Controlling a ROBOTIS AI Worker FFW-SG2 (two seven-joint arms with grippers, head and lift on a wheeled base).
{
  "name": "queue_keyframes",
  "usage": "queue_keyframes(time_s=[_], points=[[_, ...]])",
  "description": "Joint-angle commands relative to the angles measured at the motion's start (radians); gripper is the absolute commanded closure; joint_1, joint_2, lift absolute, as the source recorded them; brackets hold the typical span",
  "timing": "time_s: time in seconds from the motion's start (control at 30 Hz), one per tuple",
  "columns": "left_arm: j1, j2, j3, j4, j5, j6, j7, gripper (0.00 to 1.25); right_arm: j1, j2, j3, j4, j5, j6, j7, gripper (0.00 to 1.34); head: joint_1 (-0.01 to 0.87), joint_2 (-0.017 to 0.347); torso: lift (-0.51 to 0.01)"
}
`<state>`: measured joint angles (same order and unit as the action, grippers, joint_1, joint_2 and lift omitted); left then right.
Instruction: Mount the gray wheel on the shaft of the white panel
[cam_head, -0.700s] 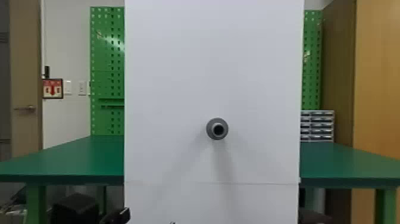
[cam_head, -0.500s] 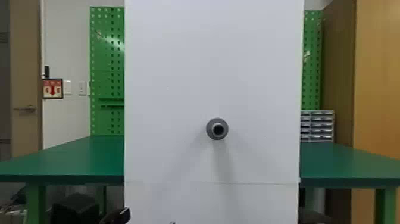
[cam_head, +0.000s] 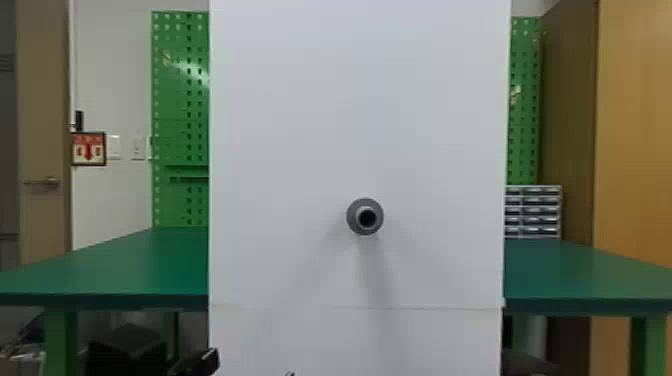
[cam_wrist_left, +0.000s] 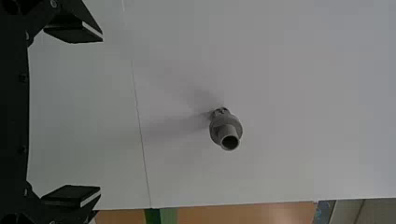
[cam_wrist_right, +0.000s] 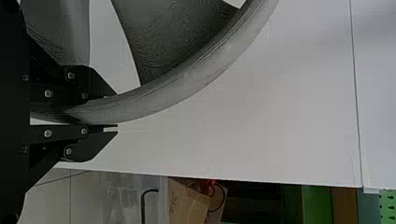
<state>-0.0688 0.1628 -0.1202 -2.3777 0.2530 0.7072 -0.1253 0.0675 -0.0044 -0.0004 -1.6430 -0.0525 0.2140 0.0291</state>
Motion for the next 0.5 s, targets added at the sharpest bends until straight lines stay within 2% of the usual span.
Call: queue_keyframes(time_s=[0.0,0.27,0.47], points=[[0.001,0.001,0.001,0.0,0.002,0.0,0.0,0.13,-0.005,0.001,0.005,0.0,0.0,0.002,0.0,1.28,0.037,0.037,-0.488],[0.003,0.001,0.004,0.0,0.002,0.0,0.0,0.13,-0.028,0.005,0.01,-0.043,0.006,0.057,-0.002,1.28,0.037,0.037,-0.488],[0.004,0.001,0.004,0.0,0.002,0.0,0.001,0.13,-0.046,0.005,0.023,-0.104,0.014,0.122,-0.021,1.28,0.037,0.037,-0.488]])
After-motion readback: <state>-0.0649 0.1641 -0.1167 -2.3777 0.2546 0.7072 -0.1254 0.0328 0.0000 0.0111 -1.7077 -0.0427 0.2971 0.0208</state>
